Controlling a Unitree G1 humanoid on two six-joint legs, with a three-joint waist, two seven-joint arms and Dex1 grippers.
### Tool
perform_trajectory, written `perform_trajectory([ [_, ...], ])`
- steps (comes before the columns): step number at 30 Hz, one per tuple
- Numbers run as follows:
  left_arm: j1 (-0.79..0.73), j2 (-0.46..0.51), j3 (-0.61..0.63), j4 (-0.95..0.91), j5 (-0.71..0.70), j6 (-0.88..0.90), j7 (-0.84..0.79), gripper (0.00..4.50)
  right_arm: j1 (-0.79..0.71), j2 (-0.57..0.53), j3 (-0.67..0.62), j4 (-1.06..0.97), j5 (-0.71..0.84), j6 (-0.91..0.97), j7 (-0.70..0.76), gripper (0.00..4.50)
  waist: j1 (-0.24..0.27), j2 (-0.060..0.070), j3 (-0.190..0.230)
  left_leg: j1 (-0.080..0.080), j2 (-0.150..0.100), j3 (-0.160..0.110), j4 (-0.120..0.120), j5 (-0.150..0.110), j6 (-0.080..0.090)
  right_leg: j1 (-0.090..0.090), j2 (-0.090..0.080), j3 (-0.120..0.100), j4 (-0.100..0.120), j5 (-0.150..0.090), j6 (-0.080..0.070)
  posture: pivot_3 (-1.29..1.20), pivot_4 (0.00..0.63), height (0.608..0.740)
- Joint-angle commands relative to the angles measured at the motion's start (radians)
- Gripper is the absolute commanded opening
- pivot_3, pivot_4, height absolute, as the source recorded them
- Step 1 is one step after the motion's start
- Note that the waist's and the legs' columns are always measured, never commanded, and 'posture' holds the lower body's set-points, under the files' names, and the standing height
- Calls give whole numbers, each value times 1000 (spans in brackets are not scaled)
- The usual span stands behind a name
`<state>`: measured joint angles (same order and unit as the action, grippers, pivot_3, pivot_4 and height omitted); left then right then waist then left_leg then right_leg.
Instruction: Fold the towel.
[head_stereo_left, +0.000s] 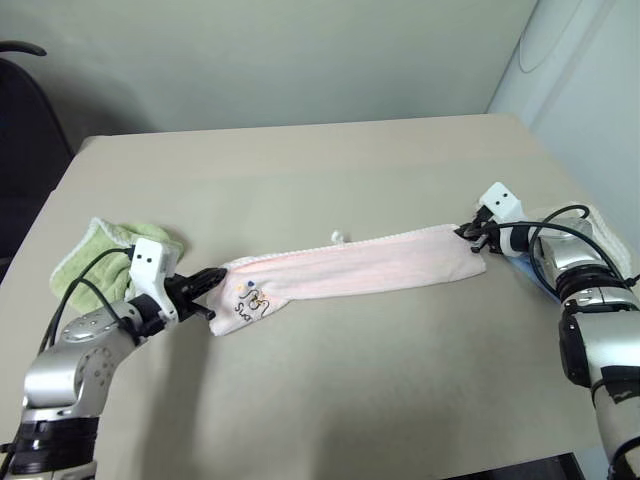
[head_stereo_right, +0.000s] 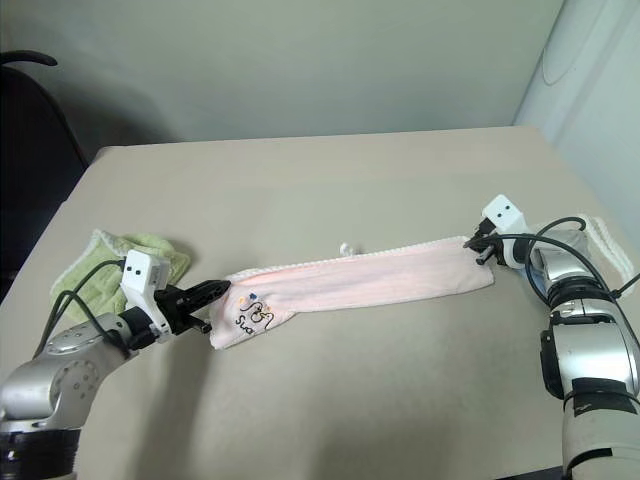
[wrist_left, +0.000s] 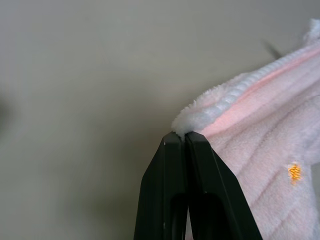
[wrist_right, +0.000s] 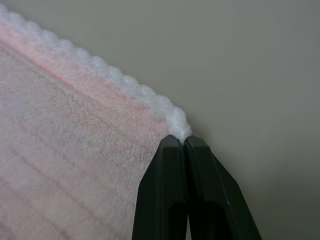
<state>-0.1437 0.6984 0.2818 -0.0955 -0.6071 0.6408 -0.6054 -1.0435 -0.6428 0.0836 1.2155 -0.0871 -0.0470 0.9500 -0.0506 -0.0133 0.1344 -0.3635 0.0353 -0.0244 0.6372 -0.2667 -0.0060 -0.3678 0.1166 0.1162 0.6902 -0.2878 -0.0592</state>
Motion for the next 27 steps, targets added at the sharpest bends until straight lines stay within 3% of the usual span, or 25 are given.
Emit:
perform_trajectory([
  [1, -24, -12, -2, 21, 28, -22, 2, 478, -26, -12, -20, 4, -4, -14, -27, 473, -1, 0, 0, 0, 0, 0, 0, 0, 0, 0, 0, 0, 0, 0, 0, 0, 150, 740],
  [10, -35, -20, 75, 12, 15, -15, 16, 3603, -27, -45, -63, -23, 23, -10, -21, 3531, -2, 0, 0, -2, 0, 0, 0, 0, 0, -2, 0, 0, 1, 0, 0, 0, 150, 740],
  [12, -10, -23, 156, -33, -58, 23, 13, 3644, -25, -64, -91, -45, 51, 11, 14, 4207, -3, 0, 0, -3, 0, 0, 0, 0, -1, -3, 0, 0, 1, 0, 0, 0, 150, 740],
  [16, 94, -21, 325, -119, -232, 112, -25, 3644, -2, -107, -131, -88, 108, 106, 142, 4207, -9, 0, 0, -4, 0, 0, 0, 5, -8, -3, 0, 0, 0, 0, 0, 0, 150, 740],
  [19, 232, 8, 387, -173, -296, 147, -115, 3644, 39, -136, -139, -125, 136, 203, 246, 4207, -13, -1, 0, -3, 0, 0, -1, 6, -11, -3, 0, 0, -2, 0, 0, 0, 150, 740],
  [23, 371, 33, 396, -232, -326, 165, -193, 3644, 76, -148, -170, -196, 185, 303, 281, 4207, -10, -1, 0, -3, 0, 0, 0, 6, -11, -2, 0, 0, -1, 0, 1, 0, 150, 740],
  [27, 430, 55, 314, -253, -257, 131, -229, 3644, 119, -142, -169, -270, 200, 348, 290, 4207, 0, -1, 0, 0, 0, 0, 4, 1, -2, 1, 0, 1, 1, 0, -1, 0, 150, 740],
])
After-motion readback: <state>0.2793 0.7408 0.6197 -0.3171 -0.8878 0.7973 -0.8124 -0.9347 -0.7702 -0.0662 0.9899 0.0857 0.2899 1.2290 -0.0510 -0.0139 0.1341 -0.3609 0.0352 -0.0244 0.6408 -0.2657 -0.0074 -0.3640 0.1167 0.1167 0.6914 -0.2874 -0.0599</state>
